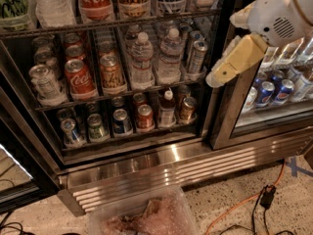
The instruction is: Pick orange can from top shelf of fridge
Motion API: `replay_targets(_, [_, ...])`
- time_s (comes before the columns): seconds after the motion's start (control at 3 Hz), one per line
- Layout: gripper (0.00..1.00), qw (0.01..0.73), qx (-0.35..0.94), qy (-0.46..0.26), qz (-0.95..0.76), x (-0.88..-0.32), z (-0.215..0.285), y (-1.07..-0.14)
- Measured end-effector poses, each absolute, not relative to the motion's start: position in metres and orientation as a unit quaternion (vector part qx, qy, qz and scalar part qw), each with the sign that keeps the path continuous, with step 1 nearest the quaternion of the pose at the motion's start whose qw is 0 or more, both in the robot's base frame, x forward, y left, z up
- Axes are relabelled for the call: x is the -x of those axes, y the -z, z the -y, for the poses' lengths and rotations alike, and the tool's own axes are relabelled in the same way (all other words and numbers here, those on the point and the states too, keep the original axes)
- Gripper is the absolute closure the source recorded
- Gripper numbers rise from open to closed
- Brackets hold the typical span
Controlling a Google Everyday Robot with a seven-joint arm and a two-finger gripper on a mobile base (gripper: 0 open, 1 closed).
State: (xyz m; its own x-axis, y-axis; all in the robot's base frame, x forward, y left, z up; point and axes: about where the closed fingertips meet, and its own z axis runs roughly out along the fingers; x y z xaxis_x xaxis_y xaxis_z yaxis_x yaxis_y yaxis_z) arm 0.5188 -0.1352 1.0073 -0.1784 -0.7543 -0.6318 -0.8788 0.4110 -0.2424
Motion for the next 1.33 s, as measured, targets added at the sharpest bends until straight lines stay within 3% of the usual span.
replay_targets(0.67, [0.00,0.468,0.460,-0.180,-0.733,-0.529,0.067,-1.018])
replay_targets(1.0, [0.00,0.516,0.457,-0.197,-0.698,-0.529,0.028,-1.036])
replay_targets(1.33, [0.00,0.521,0.457,-0.196,-0.693,-0.529,0.024,-1.042])
